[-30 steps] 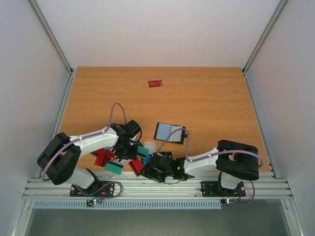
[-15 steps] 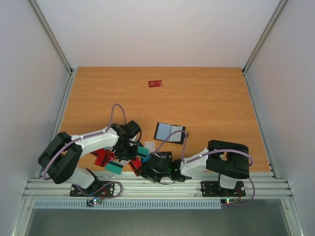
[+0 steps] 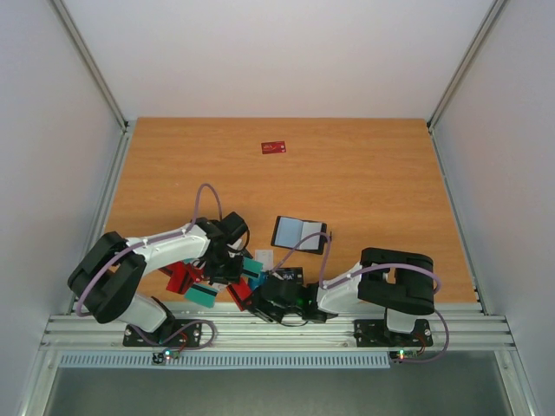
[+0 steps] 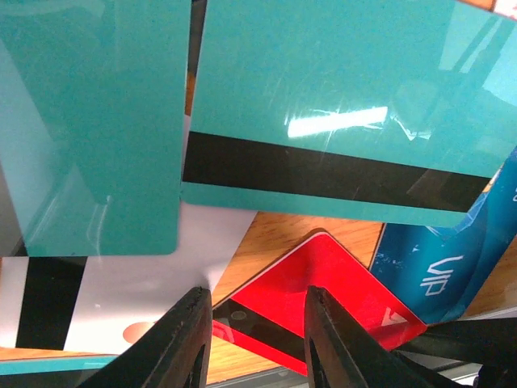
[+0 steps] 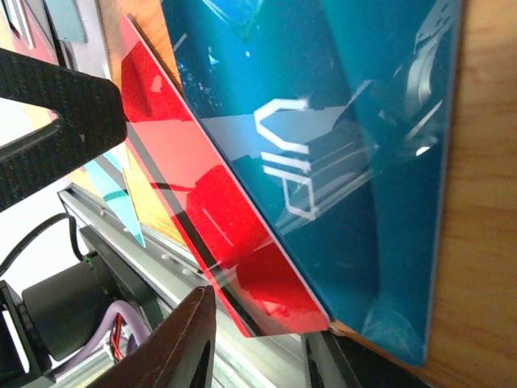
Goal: Put the credit cards into the card holder
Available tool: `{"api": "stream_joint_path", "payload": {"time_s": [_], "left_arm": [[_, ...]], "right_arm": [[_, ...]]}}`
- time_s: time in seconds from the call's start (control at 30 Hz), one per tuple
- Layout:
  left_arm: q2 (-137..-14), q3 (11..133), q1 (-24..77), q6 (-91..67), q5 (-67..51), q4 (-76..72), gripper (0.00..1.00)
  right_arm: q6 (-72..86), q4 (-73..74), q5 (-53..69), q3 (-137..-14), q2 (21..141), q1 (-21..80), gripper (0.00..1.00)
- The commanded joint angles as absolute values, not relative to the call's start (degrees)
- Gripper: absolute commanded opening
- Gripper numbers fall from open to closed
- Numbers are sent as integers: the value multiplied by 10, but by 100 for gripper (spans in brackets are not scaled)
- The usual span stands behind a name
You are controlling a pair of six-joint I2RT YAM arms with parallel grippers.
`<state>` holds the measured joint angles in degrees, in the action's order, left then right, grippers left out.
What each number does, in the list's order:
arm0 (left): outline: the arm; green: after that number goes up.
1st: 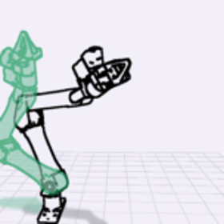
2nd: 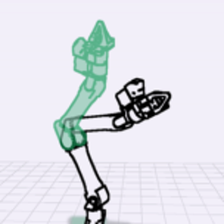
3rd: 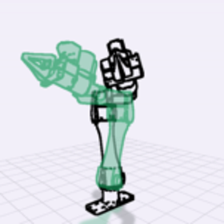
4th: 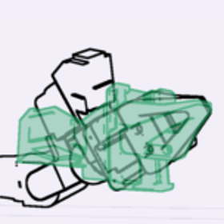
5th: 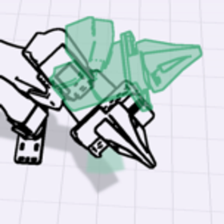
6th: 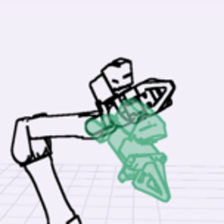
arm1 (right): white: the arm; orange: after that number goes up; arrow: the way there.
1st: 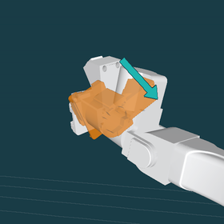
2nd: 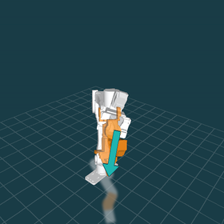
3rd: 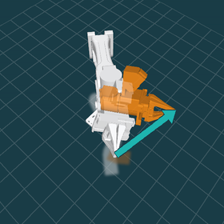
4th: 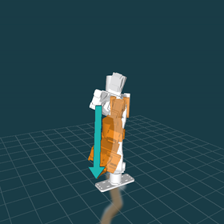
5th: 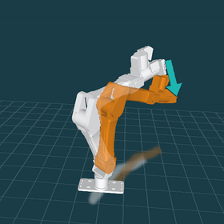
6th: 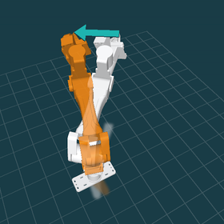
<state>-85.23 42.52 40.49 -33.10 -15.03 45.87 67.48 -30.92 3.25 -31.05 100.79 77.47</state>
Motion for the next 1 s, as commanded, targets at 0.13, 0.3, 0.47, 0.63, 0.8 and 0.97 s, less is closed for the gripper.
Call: {"api": "stream_joint_path", "payload": {"time_s": [0.13,0.3,0.47,0.63,0.8,0.97], "left_arm": [[-880,403,405,-342,-149,436,34],[-879,405,405,-344,-152,436,34],[-883,403,405,-345,-158,432,34],[-878,403,404,-345,-158,435,33],[-871,406,405,-347,-158,440,33],[-856,410,405,-350,-157,446,33]], "right_arm": [[669,-316,-23,-301,994,779,27],[659,-315,-25,-306,982,778,27],[648,-311,-22,-316,977,774,26],[649,-297,-22,-320,973,774,21],[652,-282,-25,-325,969,773,15],[657,-271,-25,-327,965,771,9]]}}
